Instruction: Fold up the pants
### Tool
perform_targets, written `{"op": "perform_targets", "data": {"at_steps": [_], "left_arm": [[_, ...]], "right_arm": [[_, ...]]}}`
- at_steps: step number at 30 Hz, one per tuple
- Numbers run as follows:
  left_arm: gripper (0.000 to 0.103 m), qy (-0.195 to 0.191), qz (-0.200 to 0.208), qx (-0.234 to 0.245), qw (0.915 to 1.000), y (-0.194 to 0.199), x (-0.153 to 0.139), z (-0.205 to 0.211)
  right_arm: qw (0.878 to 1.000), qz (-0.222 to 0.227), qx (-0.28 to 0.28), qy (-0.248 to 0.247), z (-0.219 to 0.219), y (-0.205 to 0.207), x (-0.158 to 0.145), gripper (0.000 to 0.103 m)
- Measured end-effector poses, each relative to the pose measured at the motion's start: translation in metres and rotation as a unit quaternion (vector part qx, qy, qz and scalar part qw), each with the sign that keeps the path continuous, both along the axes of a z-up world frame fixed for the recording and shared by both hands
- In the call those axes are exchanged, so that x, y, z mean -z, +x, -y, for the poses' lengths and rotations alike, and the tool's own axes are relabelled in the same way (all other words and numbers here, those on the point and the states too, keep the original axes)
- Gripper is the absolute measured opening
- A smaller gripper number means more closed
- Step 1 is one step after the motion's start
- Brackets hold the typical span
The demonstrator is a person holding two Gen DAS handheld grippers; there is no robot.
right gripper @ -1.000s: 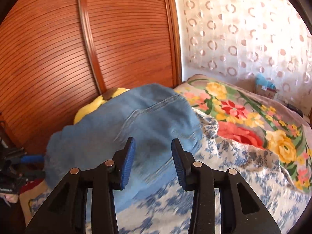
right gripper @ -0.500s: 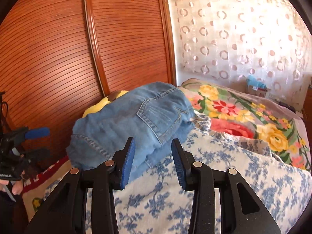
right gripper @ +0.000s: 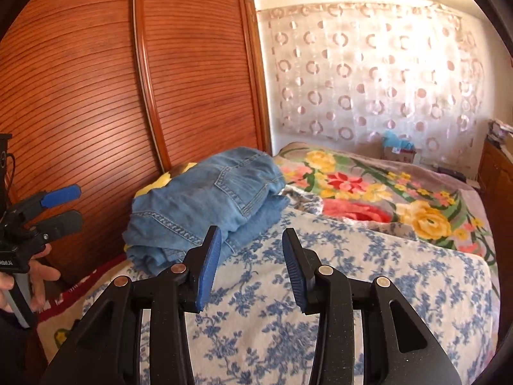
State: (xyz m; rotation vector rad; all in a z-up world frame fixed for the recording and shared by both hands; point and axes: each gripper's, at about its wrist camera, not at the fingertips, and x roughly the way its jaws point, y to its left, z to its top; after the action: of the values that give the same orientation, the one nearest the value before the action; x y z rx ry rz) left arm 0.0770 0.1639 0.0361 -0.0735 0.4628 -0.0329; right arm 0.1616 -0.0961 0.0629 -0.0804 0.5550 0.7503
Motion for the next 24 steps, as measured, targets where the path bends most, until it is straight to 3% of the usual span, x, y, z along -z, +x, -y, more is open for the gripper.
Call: {"op": "perform_targets", "data": {"at_steps": [7,15,24], "left_arm": [[0.091,-0.003,0.011,0.025,0.9996,-0.012,-0.012,0.030],[0.091,0.026,0.016,0.032,0.9990,-0.023,-0.018,0.074],[0.091,0.017,0.030,0.077,0.9964,-0.048,-0.020,0.120]], "right_arm": [[0.999,0.019,0.032,0.014,0.037,-0.029,-0.015,0.047],[0.995,0.041,0.092,0.021,0.083,-0.068,-0.025,0.067],[0.983,0.064,0.171,0.013,0.133,-0.118,-0.028,0.071]]}}
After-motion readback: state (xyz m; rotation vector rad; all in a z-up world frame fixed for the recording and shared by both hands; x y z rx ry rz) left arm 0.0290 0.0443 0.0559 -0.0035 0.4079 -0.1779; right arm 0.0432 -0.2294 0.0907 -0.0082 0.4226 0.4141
